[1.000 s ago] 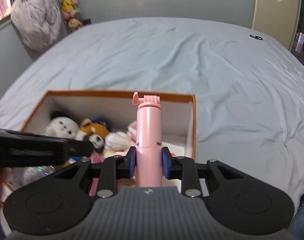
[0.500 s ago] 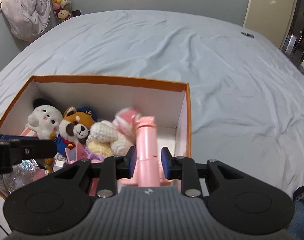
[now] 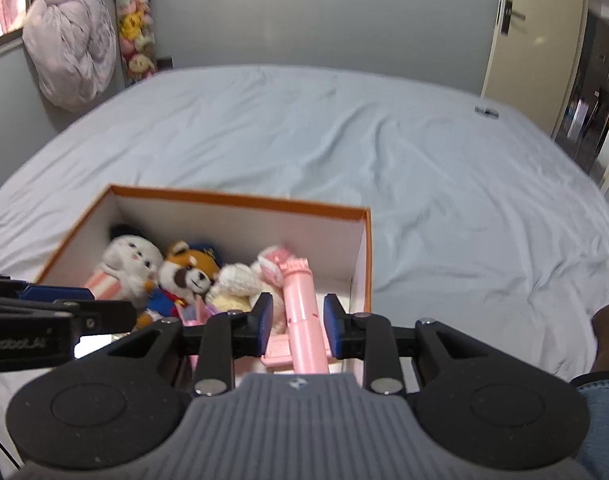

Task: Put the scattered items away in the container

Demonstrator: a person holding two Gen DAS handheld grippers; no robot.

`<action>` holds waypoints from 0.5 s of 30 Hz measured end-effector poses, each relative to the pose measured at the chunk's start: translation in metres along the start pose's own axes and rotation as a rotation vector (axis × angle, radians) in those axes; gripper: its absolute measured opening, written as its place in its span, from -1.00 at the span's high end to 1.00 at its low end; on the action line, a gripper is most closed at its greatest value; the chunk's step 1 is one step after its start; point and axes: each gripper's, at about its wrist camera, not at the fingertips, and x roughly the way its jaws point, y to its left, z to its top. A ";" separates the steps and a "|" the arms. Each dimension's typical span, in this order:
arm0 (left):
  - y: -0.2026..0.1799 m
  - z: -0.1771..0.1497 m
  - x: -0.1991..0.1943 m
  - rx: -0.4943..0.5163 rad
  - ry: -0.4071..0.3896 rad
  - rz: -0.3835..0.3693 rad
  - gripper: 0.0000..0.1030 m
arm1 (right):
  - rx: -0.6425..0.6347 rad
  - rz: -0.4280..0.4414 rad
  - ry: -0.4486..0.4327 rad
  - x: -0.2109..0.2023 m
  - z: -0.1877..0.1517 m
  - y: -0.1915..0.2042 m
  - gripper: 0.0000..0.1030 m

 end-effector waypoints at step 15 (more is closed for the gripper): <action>0.013 -0.028 -0.039 0.028 -0.136 0.114 -0.70 | 0.014 0.020 -0.209 -0.062 -0.032 0.027 -0.20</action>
